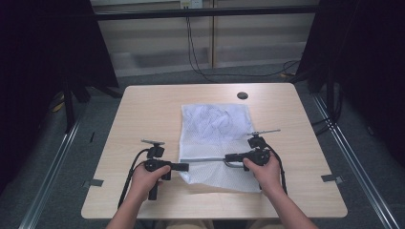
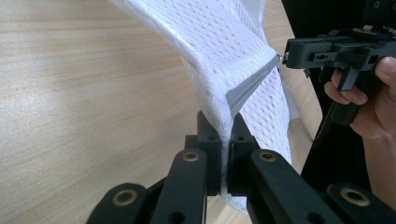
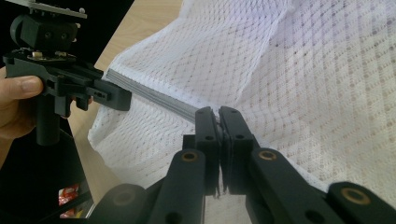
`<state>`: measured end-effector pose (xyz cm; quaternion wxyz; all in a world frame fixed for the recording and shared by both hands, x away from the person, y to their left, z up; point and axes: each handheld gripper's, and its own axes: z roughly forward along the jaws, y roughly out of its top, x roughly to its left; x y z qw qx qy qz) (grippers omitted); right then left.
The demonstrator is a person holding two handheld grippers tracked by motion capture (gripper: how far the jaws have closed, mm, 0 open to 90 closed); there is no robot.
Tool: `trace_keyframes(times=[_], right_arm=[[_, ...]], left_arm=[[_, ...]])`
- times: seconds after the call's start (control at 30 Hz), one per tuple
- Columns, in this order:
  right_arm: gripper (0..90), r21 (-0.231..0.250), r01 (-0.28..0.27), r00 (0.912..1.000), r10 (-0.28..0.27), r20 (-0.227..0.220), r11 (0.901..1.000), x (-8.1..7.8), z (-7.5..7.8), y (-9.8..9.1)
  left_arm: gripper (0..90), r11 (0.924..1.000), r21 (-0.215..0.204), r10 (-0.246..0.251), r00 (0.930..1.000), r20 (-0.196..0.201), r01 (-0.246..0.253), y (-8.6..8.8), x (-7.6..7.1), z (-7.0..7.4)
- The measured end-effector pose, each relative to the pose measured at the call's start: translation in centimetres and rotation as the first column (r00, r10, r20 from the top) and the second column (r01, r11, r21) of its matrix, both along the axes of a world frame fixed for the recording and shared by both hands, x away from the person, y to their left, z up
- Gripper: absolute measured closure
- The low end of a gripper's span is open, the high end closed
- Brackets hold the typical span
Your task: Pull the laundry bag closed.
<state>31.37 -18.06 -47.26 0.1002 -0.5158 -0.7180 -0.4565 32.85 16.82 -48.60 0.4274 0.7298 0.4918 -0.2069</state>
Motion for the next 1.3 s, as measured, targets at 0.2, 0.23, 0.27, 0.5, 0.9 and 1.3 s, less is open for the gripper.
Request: trace_keyframes(times=[0.2, 0.23, 0.27, 0.5, 0.9, 1.3], right_arm=[[86.7, -0.004, 0.004, 1.0000, -0.004, -0.003, 1.0000, -0.02, -0.12, -0.08], [86.6, -0.002, 0.002, 1.0000, -0.002, -0.004, 1.0000, -0.01, -0.13, -0.16], [86.6, -0.002, 0.002, 1.0000, -0.002, -0.004, 1.0000, -0.01, -0.13, -0.16], [86.7, 0.002, 0.011, 0.9999, -0.011, -0.007, 0.9999, -0.02, -0.19, -0.28], [86.7, 0.006, 0.008, 0.9999, -0.008, -0.009, 1.0000, -0.13, -0.27, -0.41], [86.7, 0.006, 0.013, 0.9999, -0.013, -0.009, 0.9999, -0.15, -0.21, -0.87]], left_arm=[[87.6, 1.0000, -0.002, 0.007, 1.0000, 0.002, -0.007, -0.01, -0.02, 0.00], [87.6, 0.9999, -0.005, 0.009, 1.0000, 0.000, -0.009, 0.01, -0.04, 0.03], [87.6, 0.9999, -0.005, 0.009, 1.0000, 0.000, -0.009, 0.01, -0.04, 0.03], [87.6, 0.9999, -0.008, 0.014, 0.9999, -0.006, -0.014, -0.13, -0.12, 0.02], [87.6, 0.9999, -0.010, 0.007, 0.9998, -0.017, -0.007, -0.16, -0.18, 0.05], [87.6, 1.0000, -0.003, -0.001, 0.9999, -0.010, 0.001, 0.15, 0.00, -0.08]])
